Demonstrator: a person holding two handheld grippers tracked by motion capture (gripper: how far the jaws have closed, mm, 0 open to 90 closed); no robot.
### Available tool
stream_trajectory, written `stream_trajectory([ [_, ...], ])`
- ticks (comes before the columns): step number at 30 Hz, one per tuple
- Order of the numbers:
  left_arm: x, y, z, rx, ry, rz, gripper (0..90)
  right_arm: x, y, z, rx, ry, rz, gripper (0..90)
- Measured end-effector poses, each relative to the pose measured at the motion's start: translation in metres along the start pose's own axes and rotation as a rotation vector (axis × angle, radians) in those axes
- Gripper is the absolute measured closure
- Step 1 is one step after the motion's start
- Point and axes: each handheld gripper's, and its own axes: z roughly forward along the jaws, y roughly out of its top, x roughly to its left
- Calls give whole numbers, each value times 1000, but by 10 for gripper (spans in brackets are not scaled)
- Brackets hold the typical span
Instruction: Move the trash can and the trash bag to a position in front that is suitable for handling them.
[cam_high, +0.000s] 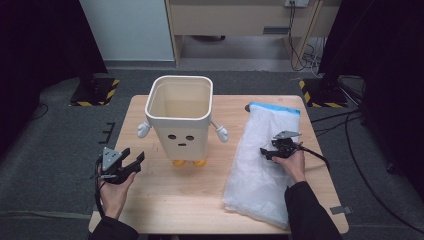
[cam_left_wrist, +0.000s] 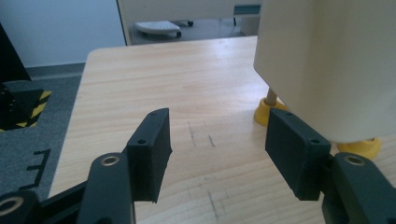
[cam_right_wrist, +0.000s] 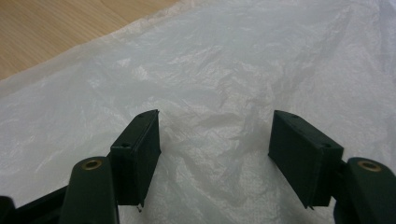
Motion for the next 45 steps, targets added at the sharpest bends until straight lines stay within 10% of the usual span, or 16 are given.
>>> stream_trajectory([
  [11,5,8,-12,-66,-13,-26,400,-20,-22,-29,22,52,-46,341],
  [17,8,19,-19,-110,-26,-24,395,-16,-11,-59,-56,15,39,320],
  [21,8,32,-22,-150,-54,-23,385,11,26,-87,-265,24,95,314],
  [26,6,44,-11,-167,-89,-29,378,47,62,-98,-379,93,84,297],
  [38,-2,53,23,-139,-158,-18,442,122,104,-71,-387,273,-4,267],
  [45,-4,54,33,-131,-210,-25,635,149,112,-44,-368,275,-44,432],
])
